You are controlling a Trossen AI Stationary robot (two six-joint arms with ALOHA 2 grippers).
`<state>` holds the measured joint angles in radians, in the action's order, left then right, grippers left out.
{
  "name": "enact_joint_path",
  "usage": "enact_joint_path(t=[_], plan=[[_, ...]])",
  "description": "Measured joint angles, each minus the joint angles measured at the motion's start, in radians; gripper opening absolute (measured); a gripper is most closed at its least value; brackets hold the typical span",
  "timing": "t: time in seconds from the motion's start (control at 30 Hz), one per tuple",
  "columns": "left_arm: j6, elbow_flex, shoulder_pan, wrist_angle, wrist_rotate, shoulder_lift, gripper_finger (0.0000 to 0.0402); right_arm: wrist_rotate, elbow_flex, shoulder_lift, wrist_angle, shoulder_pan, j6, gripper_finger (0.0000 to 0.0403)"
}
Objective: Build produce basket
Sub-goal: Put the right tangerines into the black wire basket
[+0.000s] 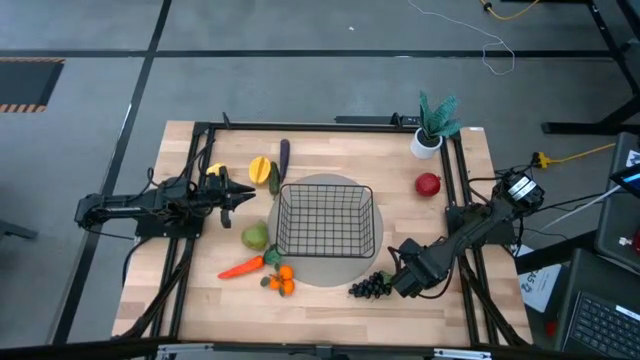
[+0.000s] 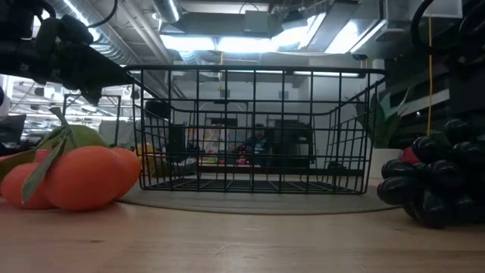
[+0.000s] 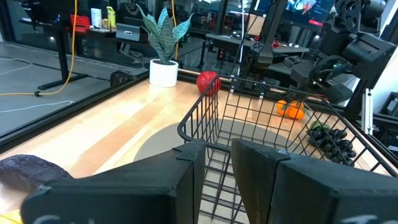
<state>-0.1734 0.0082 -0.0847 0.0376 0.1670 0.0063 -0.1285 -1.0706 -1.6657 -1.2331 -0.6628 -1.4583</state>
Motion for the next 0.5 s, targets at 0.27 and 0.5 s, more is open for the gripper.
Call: enact_joint_path(t=[0.27, 0.5], plan=[[0.0, 0.0, 0.0, 0.0, 0.0, 0.0, 0.0069, 0.003, -0.001, 0.0, 0.0, 0.0, 0.001, 0.0007], [0.0, 0.0, 0.0, 0.0, 0.0, 0.0, 0.0069, 0.004, -0.001, 0.0, 0.0, -0.001, 0.008, 0.0002]])
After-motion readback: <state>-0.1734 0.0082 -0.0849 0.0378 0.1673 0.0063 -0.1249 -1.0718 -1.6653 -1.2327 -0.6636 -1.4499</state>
